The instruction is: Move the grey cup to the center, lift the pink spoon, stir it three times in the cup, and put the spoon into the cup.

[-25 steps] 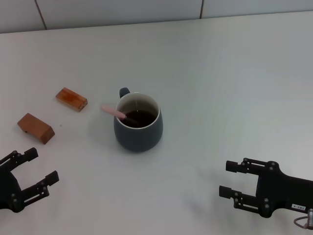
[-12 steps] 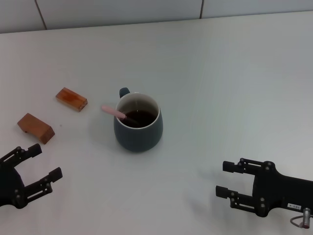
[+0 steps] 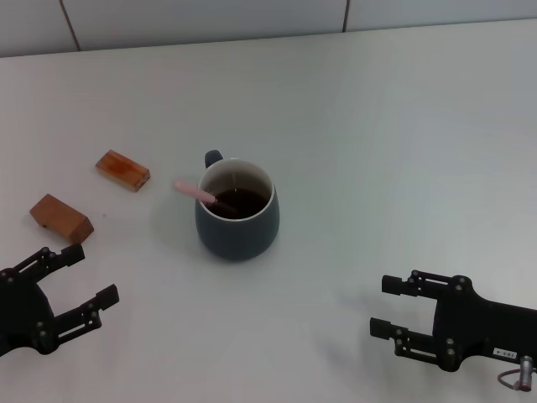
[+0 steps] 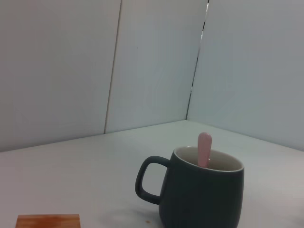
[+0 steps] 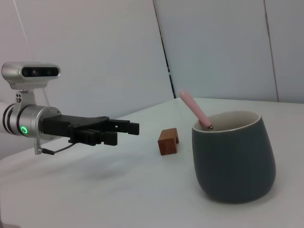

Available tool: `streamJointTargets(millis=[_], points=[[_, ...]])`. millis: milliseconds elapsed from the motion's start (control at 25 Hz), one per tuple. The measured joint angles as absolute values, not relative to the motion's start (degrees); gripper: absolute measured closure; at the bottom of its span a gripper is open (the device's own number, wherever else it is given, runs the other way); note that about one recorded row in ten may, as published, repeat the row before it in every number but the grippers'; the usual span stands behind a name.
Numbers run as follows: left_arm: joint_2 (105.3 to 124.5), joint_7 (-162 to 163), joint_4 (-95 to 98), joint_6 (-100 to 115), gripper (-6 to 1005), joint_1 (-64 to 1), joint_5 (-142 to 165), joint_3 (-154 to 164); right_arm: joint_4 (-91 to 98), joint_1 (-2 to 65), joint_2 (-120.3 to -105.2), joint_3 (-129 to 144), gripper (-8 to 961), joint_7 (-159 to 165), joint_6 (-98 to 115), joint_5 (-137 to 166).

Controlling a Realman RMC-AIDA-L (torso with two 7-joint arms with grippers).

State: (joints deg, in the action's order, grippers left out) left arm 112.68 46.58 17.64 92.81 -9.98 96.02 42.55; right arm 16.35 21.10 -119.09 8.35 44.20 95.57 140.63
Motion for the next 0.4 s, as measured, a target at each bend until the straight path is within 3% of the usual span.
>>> streamJointTargets(millis=[400], points=[[112.94,46.58,17.62,92.82,170,-10.63,96.77,42.63,16.35,21.10,-119.09,8.35,294,44.21,95.80,140.46]])
